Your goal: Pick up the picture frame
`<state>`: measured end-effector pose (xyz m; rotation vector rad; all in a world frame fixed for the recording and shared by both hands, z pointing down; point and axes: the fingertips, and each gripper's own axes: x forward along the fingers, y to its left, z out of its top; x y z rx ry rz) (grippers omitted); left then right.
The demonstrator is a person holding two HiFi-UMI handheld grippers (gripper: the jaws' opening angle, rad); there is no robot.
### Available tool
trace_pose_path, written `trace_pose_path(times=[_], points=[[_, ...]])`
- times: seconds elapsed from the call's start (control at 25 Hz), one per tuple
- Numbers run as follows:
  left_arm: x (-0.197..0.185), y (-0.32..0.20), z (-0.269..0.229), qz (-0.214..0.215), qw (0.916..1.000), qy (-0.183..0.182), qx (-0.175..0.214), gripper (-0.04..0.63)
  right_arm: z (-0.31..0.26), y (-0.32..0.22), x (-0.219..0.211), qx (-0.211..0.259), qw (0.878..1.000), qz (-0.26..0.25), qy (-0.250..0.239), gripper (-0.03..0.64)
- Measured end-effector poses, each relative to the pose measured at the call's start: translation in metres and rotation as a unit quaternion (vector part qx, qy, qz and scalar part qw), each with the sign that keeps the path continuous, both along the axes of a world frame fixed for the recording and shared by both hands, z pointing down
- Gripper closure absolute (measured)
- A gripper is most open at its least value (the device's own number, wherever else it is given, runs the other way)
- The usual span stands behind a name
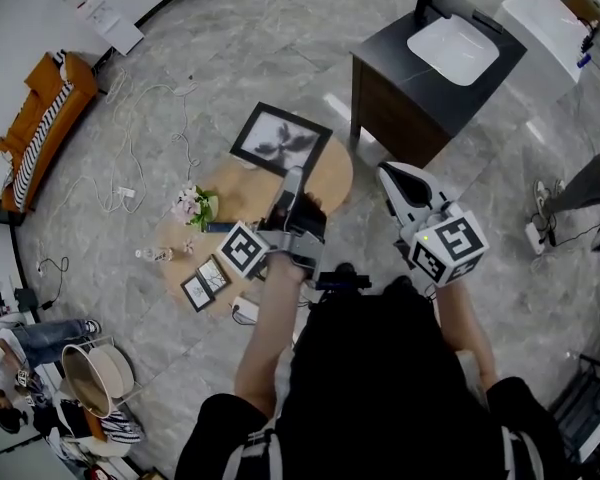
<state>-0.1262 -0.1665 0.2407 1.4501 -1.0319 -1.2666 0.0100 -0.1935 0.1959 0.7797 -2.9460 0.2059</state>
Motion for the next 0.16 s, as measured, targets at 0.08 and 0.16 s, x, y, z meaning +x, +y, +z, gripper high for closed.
trace_pose_path(times=[0.08, 0.16], points=[[0.0003, -0.0007, 0.0027, 0.001, 1.0000, 0.000, -0.001, 0.512, 0.0027, -0.0004, 0.0004, -0.001, 1.000, 0.001, 0.002, 0.604], [0.0011, -0.0015, 0.0048, 0.003, 1.0000, 0.000, -0.001, 0.514, 0.0053, -0.0007, 0.0006, -0.001, 1.000, 0.001, 0.003, 0.604]])
